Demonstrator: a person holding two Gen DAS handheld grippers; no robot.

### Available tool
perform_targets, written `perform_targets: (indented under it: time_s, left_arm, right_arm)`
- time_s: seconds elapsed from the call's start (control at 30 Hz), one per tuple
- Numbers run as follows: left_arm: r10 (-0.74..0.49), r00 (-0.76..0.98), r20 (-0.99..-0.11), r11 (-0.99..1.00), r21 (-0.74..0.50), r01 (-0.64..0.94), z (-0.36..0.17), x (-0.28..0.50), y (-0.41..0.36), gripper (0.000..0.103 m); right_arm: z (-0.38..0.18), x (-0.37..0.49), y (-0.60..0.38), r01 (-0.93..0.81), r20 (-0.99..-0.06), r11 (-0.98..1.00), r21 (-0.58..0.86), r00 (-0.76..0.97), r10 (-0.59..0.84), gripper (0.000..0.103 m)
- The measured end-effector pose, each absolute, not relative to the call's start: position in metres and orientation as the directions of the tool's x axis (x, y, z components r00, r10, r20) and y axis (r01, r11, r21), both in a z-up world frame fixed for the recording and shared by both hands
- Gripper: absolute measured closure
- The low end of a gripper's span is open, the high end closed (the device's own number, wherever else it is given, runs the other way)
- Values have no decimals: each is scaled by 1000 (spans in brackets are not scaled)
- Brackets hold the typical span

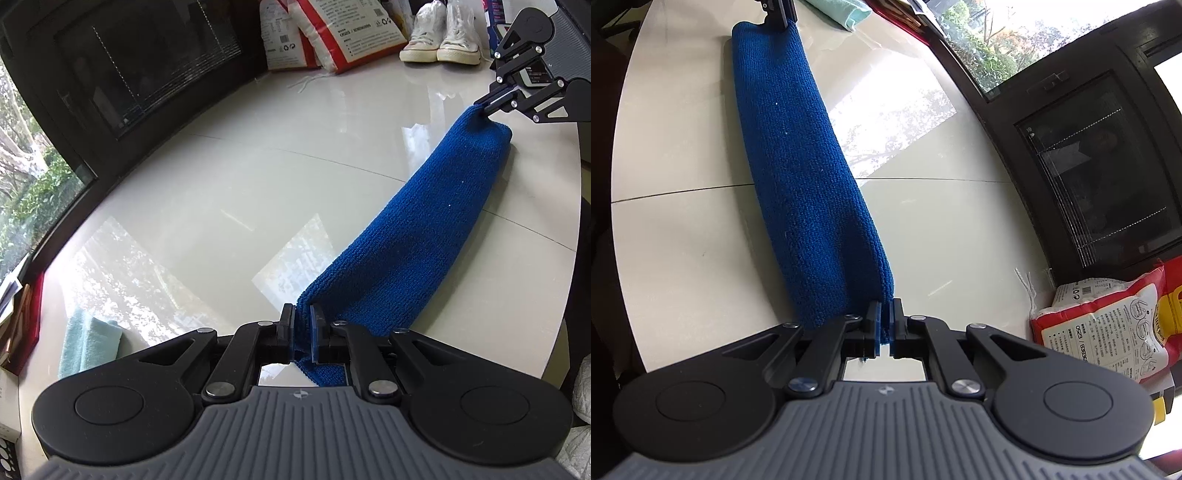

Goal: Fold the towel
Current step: 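Lower the folded strip and open both grippers to release it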

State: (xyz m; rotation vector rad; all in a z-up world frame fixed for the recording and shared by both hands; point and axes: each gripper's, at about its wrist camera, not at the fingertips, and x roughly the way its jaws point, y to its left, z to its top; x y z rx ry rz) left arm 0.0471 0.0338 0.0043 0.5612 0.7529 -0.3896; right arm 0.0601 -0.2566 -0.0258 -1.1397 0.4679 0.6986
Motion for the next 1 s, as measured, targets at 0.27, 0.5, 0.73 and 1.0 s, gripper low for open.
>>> perform_targets:
  time_s: [0.27,0.5,0.73,1.0]
  left_arm:
    - [-122,655,-746,781,335,528,-7,56,32,92]
    - [-120,654,-747,799,318,510,-8,61,36,85]
    - [-106,680,-726,842,298,450,0,62,47,69]
    - [-122,682,-721,878,241,413,7,57,56,62]
  right_arm:
    - [-40,66,-250,-718,-676,220,-660,696,242,95]
    - [-42,71,-252,-695,-654,243,-676,719,237,78]
    - [-37,72,-256,-680,-637,285,-676,733,239,73]
    - [-21,78,-262,-673,-627,415,-613,733,263,66]
